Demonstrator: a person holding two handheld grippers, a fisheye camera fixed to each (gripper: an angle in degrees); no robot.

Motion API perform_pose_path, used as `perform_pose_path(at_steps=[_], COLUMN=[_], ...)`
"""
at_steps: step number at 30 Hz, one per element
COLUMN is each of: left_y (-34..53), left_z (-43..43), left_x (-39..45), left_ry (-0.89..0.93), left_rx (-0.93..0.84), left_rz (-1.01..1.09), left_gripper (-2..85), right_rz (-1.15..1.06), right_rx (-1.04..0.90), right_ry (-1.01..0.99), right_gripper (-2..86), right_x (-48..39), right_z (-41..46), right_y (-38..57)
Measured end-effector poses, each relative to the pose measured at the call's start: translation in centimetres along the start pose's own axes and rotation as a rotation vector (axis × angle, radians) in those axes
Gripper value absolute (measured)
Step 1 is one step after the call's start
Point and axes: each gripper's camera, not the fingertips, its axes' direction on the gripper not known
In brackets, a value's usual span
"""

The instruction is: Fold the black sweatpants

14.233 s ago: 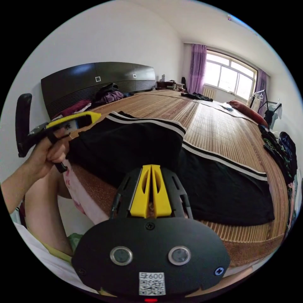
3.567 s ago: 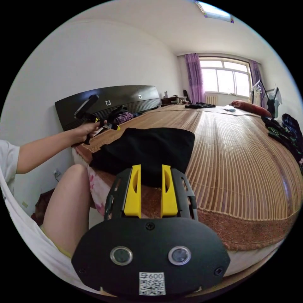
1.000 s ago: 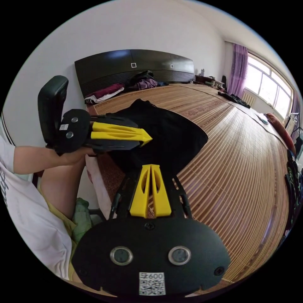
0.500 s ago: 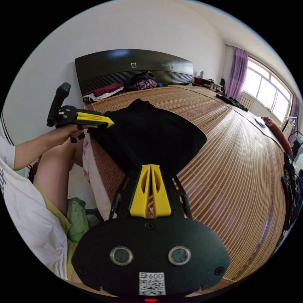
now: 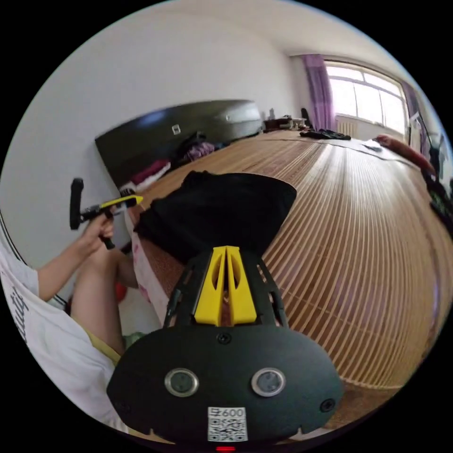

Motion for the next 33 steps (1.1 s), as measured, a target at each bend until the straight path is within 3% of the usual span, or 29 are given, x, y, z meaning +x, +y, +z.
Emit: perform_pose_path(at_steps=[4, 7, 13, 15, 17, 19, 23, 25, 28, 29, 30, 33], left_y=[-3.3, -3.8, -2.4, -2.1, -1.6, -1.3, -2.2, -2.4, -1.2, -0.1, 0.7, 4.2], left_z=[2.8, 6.5, 5.0, 3.9, 2.9, 2.4, 1.1, 0.8, 2.2, 4.5, 5.7, 5.3], left_x=[2.2, 2.1, -2.6, -3.2, -4.0, -4.7, -2.7, 0.3, 5.2, 6.9, 7.8, 10.2], left_ry=[0.134, 0.22, 0.351, 0.251, -0.015, -0.133, 0.159, 0.183, 0.097, 0.065, 0.051, -0.113], left_rx=[-0.045, -0.197, -0.139, -0.124, -0.149, -0.162, -0.106, -0.066, -0.062, -0.159, -0.199, -0.106], left_rz=[0.052, 0.127, 0.031, 0.044, 0.032, 0.024, 0.057, 0.148, 0.31, 0.394, 0.442, 0.575], left_gripper=[0.6, 0.7, 0.8, 0.9, 0.9, 0.9, 0.9, 0.8, 0.6, 0.5, 0.4, 0.2], right_rz=[0.074, 0.067, 0.103, 0.106, 0.109, 0.109, 0.157, 0.199, 0.365, 0.413, 0.426, 0.515], right_rx=[0.021, 0.021, 0.031, 0.031, 0.034, 0.04, 0.07, 0.112, 0.262, 0.322, 0.342, 0.277], right_ry=[-0.046, -0.04, -0.08, -0.082, -0.077, -0.073, -0.111, -0.132, -0.066, -0.044, -0.035, -0.01], right_gripper=[-0.9, -0.9, -0.9, -0.9, -0.9, -0.9, -0.8, -0.8, -0.4, -0.1, 0.2, 4.0], right_x=[1.0, 0.6, 1.1, 1.1, 1.1, 1.0, 2.0, 2.9, 4.1, 4.3, 4.4, 5.7], right_z=[-2.0, -3.0, -5.2, -5.9, -6.8, -7.6, -9.7, -11.3, -16.0, -18.1, -19.0, -21.5], right_y=[-1.1, -2.3, -4.7, -5.5, -6.6, -7.4, -9.5, -10.3, -10.8, -10.9, -11.0, -12.9])
